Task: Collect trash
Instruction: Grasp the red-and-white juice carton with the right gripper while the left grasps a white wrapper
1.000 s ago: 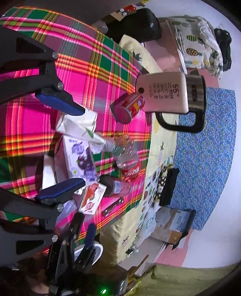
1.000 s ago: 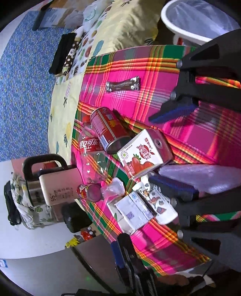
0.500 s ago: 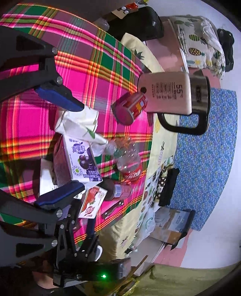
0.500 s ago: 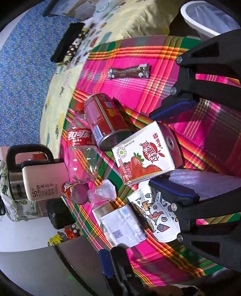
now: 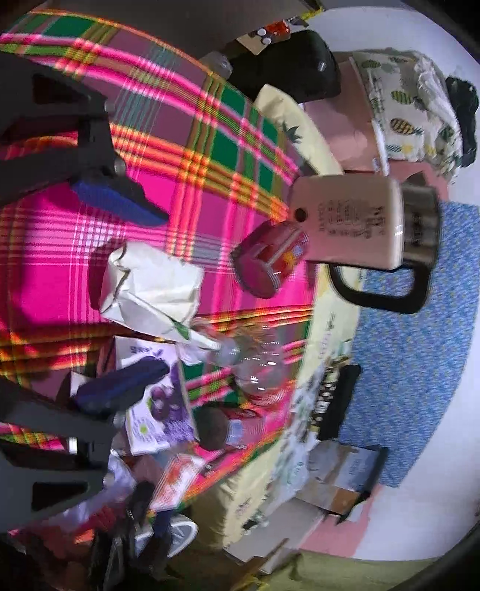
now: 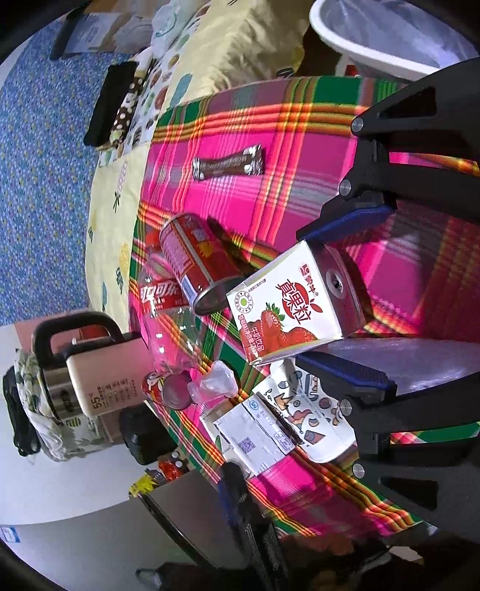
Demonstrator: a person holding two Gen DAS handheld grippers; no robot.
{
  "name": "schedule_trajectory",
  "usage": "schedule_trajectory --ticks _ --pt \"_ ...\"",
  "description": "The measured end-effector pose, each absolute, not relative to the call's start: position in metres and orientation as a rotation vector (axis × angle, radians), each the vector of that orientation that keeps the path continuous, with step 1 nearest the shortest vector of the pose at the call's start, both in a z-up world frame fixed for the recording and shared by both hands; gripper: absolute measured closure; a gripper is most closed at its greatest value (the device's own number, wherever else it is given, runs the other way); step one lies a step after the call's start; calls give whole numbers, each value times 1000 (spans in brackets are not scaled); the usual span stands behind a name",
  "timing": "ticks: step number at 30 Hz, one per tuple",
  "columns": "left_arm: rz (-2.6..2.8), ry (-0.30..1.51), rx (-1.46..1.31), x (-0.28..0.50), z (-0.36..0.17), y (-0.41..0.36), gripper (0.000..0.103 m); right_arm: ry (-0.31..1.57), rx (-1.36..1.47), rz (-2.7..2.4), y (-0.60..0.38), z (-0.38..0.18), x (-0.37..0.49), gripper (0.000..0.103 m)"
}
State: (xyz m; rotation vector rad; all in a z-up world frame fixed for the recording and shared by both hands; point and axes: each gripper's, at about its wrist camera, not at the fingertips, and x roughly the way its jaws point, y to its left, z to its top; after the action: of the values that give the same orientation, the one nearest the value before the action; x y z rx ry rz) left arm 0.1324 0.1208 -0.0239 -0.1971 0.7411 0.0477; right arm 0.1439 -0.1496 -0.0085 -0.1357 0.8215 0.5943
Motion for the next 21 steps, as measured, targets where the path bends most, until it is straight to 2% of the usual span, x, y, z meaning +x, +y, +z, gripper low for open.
schedule_trajectory --ticks 6,21 --pt "32 753 -156 133 -27 109 72 799 -110 565 -156 -2 141 42" --pt "52 695 -140 101 3 97 77 732 -45 522 -178 16 118 42"
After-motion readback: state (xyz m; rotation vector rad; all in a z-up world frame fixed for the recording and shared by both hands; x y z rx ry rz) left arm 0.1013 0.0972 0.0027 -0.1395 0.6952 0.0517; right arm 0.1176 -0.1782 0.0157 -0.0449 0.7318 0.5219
